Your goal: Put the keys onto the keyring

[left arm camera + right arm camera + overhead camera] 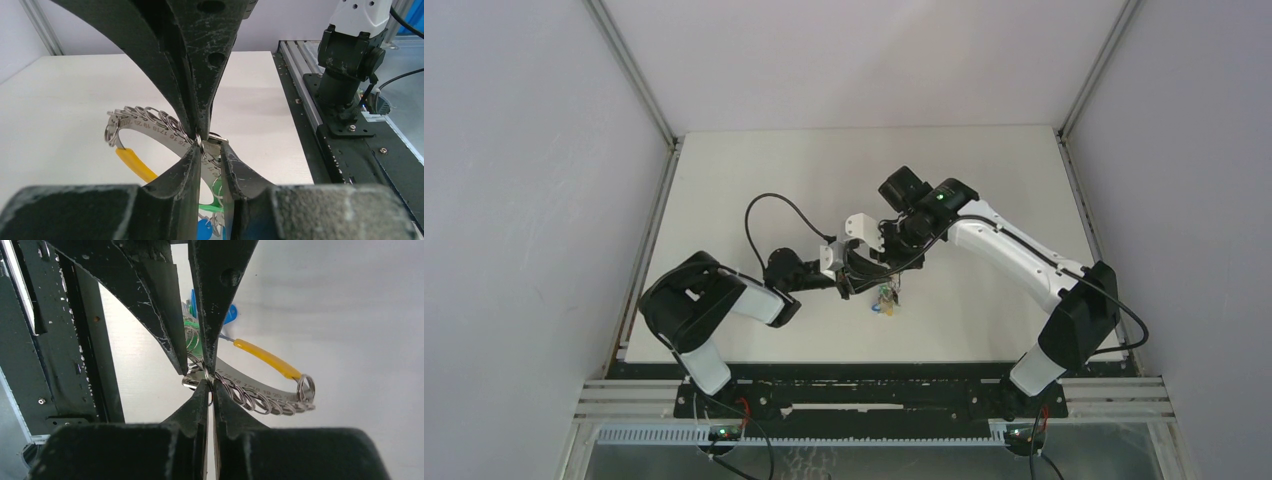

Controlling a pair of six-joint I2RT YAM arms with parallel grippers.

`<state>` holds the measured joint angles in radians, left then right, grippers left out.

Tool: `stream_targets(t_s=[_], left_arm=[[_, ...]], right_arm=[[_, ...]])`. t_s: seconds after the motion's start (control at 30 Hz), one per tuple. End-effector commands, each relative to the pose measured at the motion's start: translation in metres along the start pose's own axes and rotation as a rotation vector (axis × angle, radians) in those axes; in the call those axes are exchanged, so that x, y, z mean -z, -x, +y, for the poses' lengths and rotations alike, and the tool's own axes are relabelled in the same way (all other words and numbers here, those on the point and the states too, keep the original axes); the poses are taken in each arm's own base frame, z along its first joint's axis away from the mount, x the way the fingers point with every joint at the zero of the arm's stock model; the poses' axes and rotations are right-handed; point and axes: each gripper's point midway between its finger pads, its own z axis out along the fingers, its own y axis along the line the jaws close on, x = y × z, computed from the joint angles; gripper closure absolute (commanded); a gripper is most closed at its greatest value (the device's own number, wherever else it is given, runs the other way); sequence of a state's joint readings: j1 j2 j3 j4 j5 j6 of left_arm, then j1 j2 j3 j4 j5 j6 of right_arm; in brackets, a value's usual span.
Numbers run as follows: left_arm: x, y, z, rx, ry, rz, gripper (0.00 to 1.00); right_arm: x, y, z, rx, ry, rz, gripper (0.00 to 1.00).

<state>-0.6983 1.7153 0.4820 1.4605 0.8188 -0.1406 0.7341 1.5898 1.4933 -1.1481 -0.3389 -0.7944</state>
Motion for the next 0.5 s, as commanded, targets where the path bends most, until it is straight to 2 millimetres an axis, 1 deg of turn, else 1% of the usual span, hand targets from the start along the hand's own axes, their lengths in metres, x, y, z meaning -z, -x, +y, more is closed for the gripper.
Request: stream_targets(t_s=[0.0,0.2,0.27,0.4,0.47], left_arm=[[-0.0141,0.0224,0.0015,-0.026,-0.033,-0.055,0.75],[-0.0145,0.0211,0.003,-0.018,-0.026,-0.054,0.78],[-0.0148,0.021,0.0033,-0.017,-0.025,-0.054,0.84],[-0.0146,0.02,0.0048,-0.018,-0.016,-0.053,0.99],[-0.0132,0.0196,0.0056,-0.024,-0.009,-0.052,1.0]], right_arm=[[-0.0004,0.0381,-0.0007,0.133,-0.005,-0.087,1.0],[-0.0019,0.0421,0.003,0.154,0.005,-0.088,1.0],[-0.0025,0.0434,0.0046,0.165,0.01,-0.088,1.0],[-0.0018,0.0422,0.0069,0.167,0.013,-0.086,1.0],[0.0011,0.0399,0.0069,0.163,0.003,-0.089,1.0]])
